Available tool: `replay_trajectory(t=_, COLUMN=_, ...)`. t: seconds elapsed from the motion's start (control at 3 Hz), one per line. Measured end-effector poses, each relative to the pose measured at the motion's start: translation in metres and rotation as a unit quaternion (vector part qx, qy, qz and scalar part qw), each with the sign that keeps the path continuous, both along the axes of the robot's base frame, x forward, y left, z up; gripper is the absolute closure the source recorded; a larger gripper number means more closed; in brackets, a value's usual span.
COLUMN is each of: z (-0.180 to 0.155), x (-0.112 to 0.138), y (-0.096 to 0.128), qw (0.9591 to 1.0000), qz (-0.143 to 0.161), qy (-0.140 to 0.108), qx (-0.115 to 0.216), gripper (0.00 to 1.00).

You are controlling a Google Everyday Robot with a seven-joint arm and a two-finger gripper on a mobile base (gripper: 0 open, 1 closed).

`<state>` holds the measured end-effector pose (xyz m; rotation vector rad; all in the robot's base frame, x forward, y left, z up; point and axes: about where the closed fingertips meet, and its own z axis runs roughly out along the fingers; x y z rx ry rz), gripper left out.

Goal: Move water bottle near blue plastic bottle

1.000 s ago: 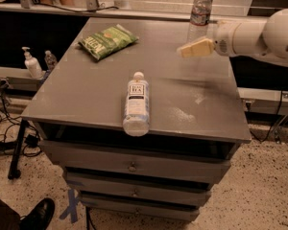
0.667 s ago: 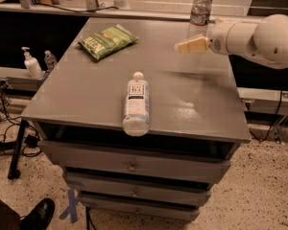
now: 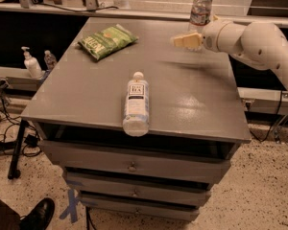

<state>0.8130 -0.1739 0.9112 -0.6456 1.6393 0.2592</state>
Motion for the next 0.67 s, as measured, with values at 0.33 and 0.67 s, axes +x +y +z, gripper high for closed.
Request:
replay_trajectory(t=0.33, z=-0.0029, x=0.0189, y=0.0001, qw=0.9998, qz=-0.009, qy=-0.015, qx=0.007, gripper=0.17)
replay_trajectory(t=0.67, z=-0.007, x=0.0278, y=-0.0006, qw=0.9996, qz=-0.016, qy=-0.021, qx=0.011, gripper=0.41)
